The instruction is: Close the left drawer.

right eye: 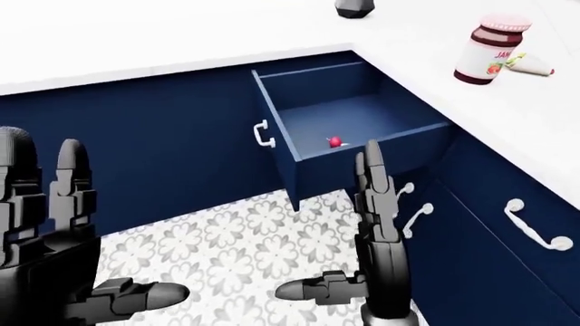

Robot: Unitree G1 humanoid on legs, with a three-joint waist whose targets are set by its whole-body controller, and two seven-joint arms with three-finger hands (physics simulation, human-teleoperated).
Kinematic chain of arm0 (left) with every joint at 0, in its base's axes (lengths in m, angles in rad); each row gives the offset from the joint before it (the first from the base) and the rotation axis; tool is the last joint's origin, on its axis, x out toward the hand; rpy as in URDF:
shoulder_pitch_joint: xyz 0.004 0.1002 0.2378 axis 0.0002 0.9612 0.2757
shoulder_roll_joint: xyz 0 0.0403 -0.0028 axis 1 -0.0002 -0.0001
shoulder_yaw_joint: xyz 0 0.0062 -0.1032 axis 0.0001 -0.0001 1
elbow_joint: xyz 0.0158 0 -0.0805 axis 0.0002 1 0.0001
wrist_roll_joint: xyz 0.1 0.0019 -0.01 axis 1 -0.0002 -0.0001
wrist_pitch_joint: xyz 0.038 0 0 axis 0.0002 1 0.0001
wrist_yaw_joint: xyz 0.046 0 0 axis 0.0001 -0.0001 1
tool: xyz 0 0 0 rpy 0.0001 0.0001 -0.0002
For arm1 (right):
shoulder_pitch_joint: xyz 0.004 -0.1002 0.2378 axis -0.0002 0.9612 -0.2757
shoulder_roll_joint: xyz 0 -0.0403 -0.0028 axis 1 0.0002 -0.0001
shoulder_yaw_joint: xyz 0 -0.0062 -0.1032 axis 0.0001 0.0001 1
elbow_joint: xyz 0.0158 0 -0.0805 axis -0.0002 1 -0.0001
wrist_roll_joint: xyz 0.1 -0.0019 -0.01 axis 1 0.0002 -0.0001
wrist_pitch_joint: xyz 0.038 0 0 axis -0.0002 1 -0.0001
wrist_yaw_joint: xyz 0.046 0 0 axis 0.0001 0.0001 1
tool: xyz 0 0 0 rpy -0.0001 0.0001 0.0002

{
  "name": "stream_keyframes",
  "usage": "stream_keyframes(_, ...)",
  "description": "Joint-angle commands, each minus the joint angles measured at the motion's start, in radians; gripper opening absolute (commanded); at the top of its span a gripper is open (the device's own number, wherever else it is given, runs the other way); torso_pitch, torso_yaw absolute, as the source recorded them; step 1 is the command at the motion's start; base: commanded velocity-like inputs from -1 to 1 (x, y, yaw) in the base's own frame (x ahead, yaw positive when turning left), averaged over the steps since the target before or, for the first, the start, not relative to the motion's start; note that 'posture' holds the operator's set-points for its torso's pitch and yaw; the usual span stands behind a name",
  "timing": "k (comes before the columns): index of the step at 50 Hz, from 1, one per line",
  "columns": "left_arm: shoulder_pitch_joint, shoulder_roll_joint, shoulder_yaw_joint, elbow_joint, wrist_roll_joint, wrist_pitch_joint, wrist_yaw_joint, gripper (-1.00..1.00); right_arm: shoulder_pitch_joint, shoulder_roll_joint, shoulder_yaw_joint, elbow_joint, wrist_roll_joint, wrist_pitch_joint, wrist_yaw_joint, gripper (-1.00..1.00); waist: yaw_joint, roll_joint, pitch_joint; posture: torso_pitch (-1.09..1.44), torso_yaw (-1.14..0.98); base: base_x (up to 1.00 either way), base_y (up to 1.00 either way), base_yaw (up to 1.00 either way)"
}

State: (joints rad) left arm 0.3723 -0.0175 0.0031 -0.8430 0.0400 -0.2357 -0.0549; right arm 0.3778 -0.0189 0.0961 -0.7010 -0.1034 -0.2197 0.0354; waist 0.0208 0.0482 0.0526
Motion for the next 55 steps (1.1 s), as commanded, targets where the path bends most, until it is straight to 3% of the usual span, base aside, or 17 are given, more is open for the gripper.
stream_keyframes(1, -0.012, -0.001, -0.008, -0.049, 0.0, -0.029, -0.002, 1.0, -0.012, -0.002, -0.01, -0.05, 0.004, -0.032, -0.007, 1.0, -0.003, 0.003, -0.011, 0.0, 0.0, 0.0, -0.2, 0.0)
stream_keyframes(6, -0.012, -0.001, -0.007, -0.052, -0.001, -0.027, -0.002, 1.0, -0.012, -0.002, -0.01, -0.047, 0.003, -0.034, -0.006, 1.0, -0.003, -0.047, -0.005, 0.0, 0.0, 0.0, -0.19, 0.0)
stream_keyframes(9, -0.011, -0.002, -0.008, -0.053, 0.0, -0.027, -0.002, 1.0, -0.011, -0.002, -0.01, -0.046, 0.002, -0.035, -0.006, 1.0, -0.012, -0.143, -0.031, 0.0, 0.0, 0.0, -0.19, 0.0)
stream_keyframes(10, -0.011, -0.002, -0.009, -0.053, 0.001, -0.027, -0.001, 1.0, -0.011, -0.002, -0.01, -0.048, 0.003, -0.035, -0.006, 1.0, -0.023, -0.088, -0.013, 0.0, 0.0, 0.0, -0.2, 0.0)
stream_keyframes(12, -0.011, -0.001, -0.007, -0.053, -0.001, -0.028, -0.001, 1.0, -0.01, -0.002, -0.009, -0.049, 0.003, -0.036, -0.005, 1.0, -0.023, -0.095, -0.009, 0.0, 0.0, 0.0, -0.19, 0.0)
stream_keyframes(19, -0.013, -0.002, -0.006, -0.05, -0.001, -0.028, -0.003, 1.0, -0.012, -0.001, -0.01, -0.048, 0.003, -0.033, -0.006, 1.0, -0.011, -0.034, 0.008, 0.0, 0.0, 0.0, -0.19, 0.0)
stream_keyframes(23, -0.013, -0.002, -0.004, -0.05, -0.002, -0.028, -0.003, 1.0, -0.013, -0.002, -0.006, -0.045, -0.003, -0.034, -0.007, 1.0, -0.007, 0.038, -0.004, 0.0, 0.0, 0.0, -0.19, 0.0)
stream_keyframes(24, -0.014, -0.002, -0.003, -0.05, -0.003, -0.027, -0.003, 1.0, -0.012, -0.002, -0.005, -0.047, -0.004, -0.033, -0.006, 1.0, 0.007, -0.001, 0.003, 0.0, 0.0, 0.0, -0.2, 0.0)
stream_keyframes(28, -0.015, -0.002, -0.001, -0.052, -0.006, -0.025, -0.004, 1.0, -0.012, -0.004, -0.002, -0.046, -0.005, -0.032, -0.007, 1.0, -0.002, 0.004, -0.012, 0.0, 0.0, 0.0, -0.19, 0.0)
stream_keyframes(32, -0.016, -0.003, -0.001, -0.05, -0.005, -0.025, -0.005, 1.0, -0.011, -0.005, -0.001, -0.043, -0.004, -0.034, -0.008, 1.0, -0.002, -0.034, -0.004, 0.0, 0.0, 0.0, -0.19, 0.0)
stream_keyframes(34, -0.015, -0.003, -0.002, -0.051, -0.004, -0.026, -0.005, 1.0, -0.01, -0.006, 0.001, -0.044, -0.006, -0.034, -0.008, 1.0, -0.003, -0.07, -0.007, 0.0, 0.0, 0.0, -0.2, 0.0)
stream_keyframes(36, -0.013, -0.003, -0.002, -0.052, -0.004, -0.027, -0.006, 1.0, -0.008, -0.006, 0.001, -0.045, -0.005, -0.036, -0.008, 1.0, -0.013, -0.146, -0.032, 0.0, 0.0, 0.0, -0.18, 0.0)
stream_keyframes(37, -0.013, -0.004, -0.002, -0.052, -0.004, -0.027, -0.006, 1.0, -0.008, -0.006, 0.001, -0.043, -0.004, -0.036, -0.008, 1.0, -0.023, -0.09, -0.01, 0.0, 0.0, 0.0, -0.19, 0.0)
stream_keyframes(46, -0.011, -0.003, -0.003, -0.055, -0.005, -0.026, -0.005, 1.0, -0.007, -0.007, 0.003, -0.044, -0.002, -0.037, -0.007, 1.0, -0.01, -0.033, 0.008, 0.0, 0.0, 0.0, -0.19, 0.0)
stream_keyframes(50, -0.012, -0.003, -0.003, -0.052, -0.005, -0.029, -0.006, 1.0, -0.009, -0.008, 0.005, -0.04, -0.003, -0.037, -0.008, 1.0, -0.007, 0.036, -0.001, 0.0, 0.0, 0.0, -0.19, 0.0)
stream_keyframes(51, -0.012, -0.003, -0.003, -0.051, -0.006, -0.029, -0.006, 1.0, -0.009, -0.008, 0.005, -0.038, -0.004, -0.038, -0.008, 1.0, 0.005, -0.003, 0.005, 0.0, 0.0, 0.0, -0.19, 0.0)
stream_keyframes(55, -0.01, -0.003, -0.003, -0.051, -0.005, -0.032, -0.006, 1.0, -0.008, -0.009, 0.006, -0.038, -0.005, -0.04, -0.008, 1.0, -0.004, 0.004, -0.011, 0.0, 0.0, 0.0, -0.19, 0.0)
